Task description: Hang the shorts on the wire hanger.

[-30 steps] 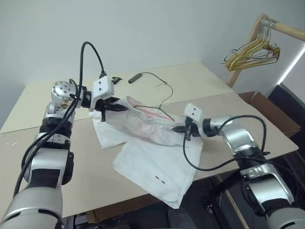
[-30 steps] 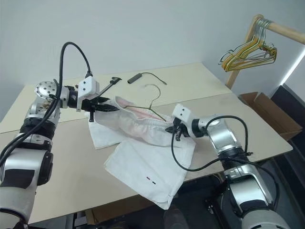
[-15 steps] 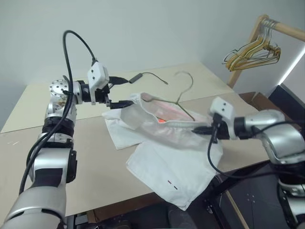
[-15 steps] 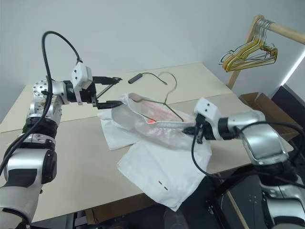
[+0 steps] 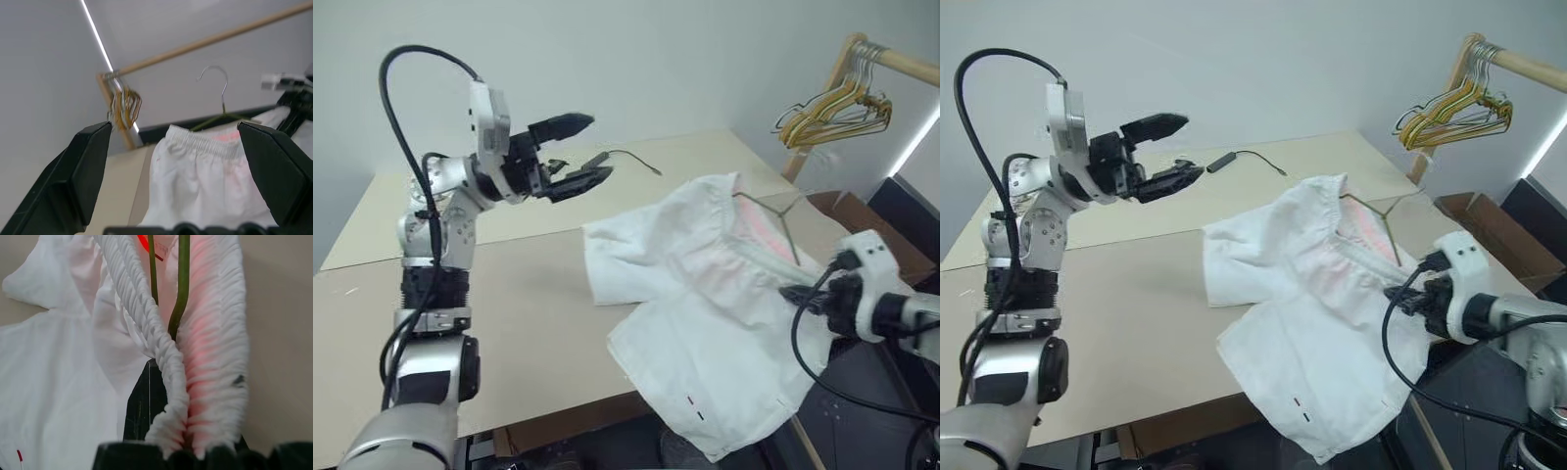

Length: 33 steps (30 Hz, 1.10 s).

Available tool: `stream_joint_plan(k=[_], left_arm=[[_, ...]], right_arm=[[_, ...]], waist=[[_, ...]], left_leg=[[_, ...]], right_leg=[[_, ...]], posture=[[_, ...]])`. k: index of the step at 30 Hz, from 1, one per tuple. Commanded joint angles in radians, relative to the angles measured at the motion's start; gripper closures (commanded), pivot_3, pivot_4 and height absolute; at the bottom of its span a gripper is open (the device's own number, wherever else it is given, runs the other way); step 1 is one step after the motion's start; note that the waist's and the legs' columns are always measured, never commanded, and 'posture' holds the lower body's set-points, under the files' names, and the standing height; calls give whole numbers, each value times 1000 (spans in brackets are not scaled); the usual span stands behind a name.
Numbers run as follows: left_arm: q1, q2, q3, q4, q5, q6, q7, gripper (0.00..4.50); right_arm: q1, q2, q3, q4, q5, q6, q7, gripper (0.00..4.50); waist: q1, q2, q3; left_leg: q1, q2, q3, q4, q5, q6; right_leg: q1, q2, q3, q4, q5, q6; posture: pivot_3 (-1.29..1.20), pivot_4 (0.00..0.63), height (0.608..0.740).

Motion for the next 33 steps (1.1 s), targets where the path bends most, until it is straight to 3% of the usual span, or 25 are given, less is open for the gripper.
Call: stream_joint_plan(k=[1, 5, 9, 15, 23, 33], left_arm=[[-9, -32, 16, -88, -53, 56, 89, 21], [-16, -62, 21, -128, -97, 117, 150, 21], [-9, -57, 28, -176, -168, 187, 156, 21], [-7, -69, 75, -247, -271, 304, 295, 21], [6, -52, 91, -313, -345, 377, 362, 21], [27, -37, 82, -349, -346, 383, 376, 21]], right_arm=[[-31, 5, -120, -4, -15, 36, -102, 4500], [-54, -5, -169, 62, -56, 36, -251, 4500], [-147, 0, -191, 147, -123, 36, -420, 4500], [-412, 7, -188, 340, -204, 36, -618, 4500], [-668, -15, -234, 637, -282, 36, -753, 4500], [-798, -74, -216, 778, -373, -31, -802, 4500]], waist=[[-4, 1, 1], [-20, 1, 8], [-49, 3, 10], [-87, 5, 12], [-88, 7, 14], [-84, 14, 20]], left_leg=[[2, 0, 1, 0, 0, 0], [11, 1, 5, -4, 0, 0], [11, 1, 6, -5, 0, 0], [11, 1, 5, -8, 0, 0], [11, 0, 5, -10, 0, 0], [11, 0, 8, -13, -1, 1]], right_leg=[[2, 0, 0, -1, -2, 4], [16, 2, 1, -6, -4, 5], [16, 3, 2, -8, -4, 5], [16, 2, 5, -13, -3, 6], [16, 2, 4, -16, -2, 6], [15, 2, 3, -20, -2, 6]], posture=[[-314, 60, 740], [-330, 59, 740], [-336, 56, 740], [-323, 54, 740], [-295, 52, 740], [-279, 54, 740]])
